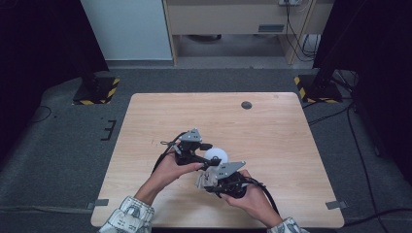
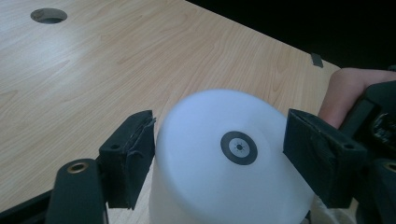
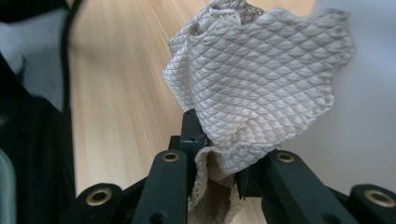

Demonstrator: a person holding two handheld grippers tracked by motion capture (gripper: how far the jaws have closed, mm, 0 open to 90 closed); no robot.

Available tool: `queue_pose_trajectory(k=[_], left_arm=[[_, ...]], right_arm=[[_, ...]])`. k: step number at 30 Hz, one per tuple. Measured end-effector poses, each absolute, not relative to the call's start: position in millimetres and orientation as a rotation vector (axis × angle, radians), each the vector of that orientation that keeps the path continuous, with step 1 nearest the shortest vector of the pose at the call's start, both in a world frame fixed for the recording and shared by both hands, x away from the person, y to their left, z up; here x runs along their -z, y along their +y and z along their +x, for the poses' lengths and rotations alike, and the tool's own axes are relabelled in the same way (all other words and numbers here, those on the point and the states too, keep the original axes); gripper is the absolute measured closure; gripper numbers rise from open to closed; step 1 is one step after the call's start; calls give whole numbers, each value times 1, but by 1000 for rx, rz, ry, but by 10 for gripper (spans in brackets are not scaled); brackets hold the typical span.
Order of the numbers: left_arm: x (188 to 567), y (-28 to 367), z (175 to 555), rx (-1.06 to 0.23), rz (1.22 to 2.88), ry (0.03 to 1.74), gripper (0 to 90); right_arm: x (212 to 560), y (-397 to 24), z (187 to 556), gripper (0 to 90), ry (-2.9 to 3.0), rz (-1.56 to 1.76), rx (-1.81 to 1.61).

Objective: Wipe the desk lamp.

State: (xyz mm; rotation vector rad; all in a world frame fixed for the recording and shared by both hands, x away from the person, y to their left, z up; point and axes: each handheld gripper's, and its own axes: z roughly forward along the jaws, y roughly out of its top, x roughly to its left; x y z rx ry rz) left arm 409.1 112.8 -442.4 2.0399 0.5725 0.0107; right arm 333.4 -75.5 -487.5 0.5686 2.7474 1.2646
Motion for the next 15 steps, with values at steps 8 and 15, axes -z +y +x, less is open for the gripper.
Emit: queue_pose_trajectory(k=[8, 15], left_arm=[[442, 113, 409, -12, 2041, 569, 250], [442, 113, 409, -15, 2041, 568, 254]], right_arm=[[493, -87, 328, 762, 2801, 571, -1136], [488, -103, 326, 764, 2778, 583, -1114]])
